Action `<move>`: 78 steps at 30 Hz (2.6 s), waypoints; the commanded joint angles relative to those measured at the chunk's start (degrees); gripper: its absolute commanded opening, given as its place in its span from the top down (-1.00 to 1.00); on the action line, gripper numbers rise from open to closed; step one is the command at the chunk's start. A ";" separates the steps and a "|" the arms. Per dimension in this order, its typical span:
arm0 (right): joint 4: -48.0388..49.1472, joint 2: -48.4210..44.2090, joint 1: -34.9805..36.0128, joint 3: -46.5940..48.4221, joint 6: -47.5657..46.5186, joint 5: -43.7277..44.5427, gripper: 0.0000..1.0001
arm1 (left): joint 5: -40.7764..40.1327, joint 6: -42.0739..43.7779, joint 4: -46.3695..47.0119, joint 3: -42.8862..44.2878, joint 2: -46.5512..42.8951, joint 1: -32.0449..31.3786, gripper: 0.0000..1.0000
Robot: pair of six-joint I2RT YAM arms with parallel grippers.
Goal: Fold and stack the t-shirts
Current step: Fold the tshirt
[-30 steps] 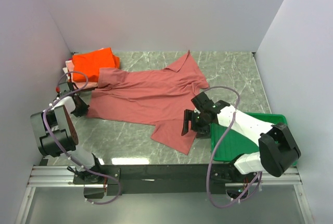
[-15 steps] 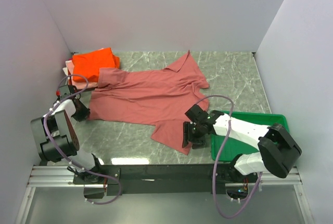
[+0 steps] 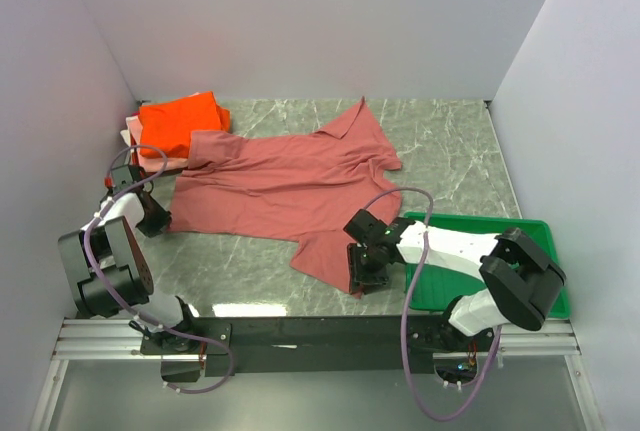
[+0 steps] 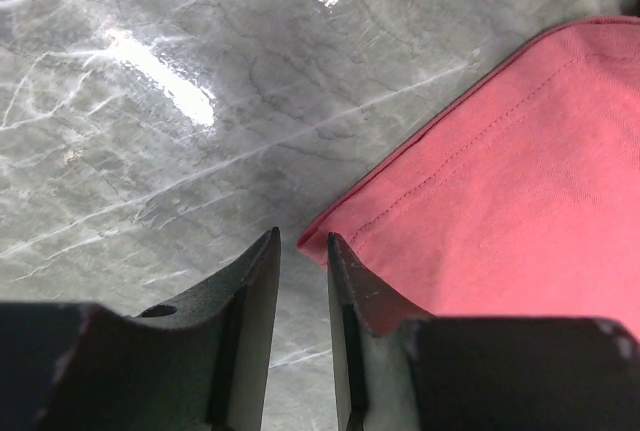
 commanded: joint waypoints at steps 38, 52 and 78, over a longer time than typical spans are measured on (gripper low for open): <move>-1.71 1.83 2.84 0.40 1.06 3.28 1.00 | 0.60 -1.39 -0.62 -0.34 -2.15 0.50 0.04; -0.91 4.02 2.84 0.75 0.89 1.69 1.00 | 1.57 -1.03 1.75 2.56 2.94 0.50 0.08; -1.18 5.34 2.84 1.46 0.62 1.52 1.00 | 4.65 0.29 0.96 -0.61 2.07 -0.11 0.99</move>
